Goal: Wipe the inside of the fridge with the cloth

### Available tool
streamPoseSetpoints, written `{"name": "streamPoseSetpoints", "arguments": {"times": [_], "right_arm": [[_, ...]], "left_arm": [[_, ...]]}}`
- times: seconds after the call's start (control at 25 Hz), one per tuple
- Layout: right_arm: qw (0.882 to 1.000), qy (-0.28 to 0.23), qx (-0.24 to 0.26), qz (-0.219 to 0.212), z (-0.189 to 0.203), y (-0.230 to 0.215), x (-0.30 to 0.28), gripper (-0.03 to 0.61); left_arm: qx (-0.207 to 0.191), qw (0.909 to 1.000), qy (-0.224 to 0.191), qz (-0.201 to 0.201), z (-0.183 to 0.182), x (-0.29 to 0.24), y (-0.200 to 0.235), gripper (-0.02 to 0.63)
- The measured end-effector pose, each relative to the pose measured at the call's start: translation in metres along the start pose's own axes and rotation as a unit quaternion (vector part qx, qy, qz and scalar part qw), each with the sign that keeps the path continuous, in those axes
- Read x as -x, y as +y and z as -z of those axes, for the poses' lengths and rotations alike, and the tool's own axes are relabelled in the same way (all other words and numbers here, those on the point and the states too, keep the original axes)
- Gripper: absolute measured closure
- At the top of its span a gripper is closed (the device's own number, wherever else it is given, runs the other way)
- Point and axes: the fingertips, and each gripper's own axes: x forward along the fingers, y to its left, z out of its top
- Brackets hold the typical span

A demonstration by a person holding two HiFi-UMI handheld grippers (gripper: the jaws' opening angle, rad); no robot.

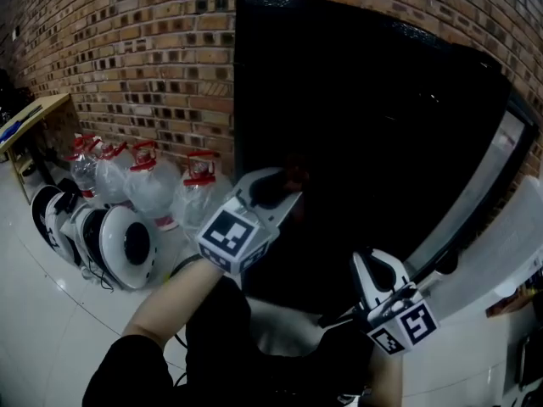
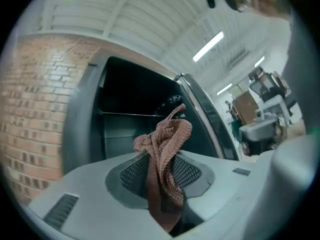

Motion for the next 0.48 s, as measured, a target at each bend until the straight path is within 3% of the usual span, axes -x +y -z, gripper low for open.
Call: {"name": "streamPoseSetpoints", "arguments": {"times": [0.16, 0.48], "right_arm": [[1.000, -0.011, -0.018, 0.020, 0.007, 0.006, 0.005, 0.574], [0.999, -0.020, 0.002, 0.027, 0.003, 0.039, 0.030, 0.574]], "left_arm": [[-0.006, 0.9998, 0.019, -0.003, 0.018, 0.050, -0.003, 0.479], [0.002, 0.9993, -0.003, -0.037, 0.026, 0.124, -0.012, 0.479]]}}
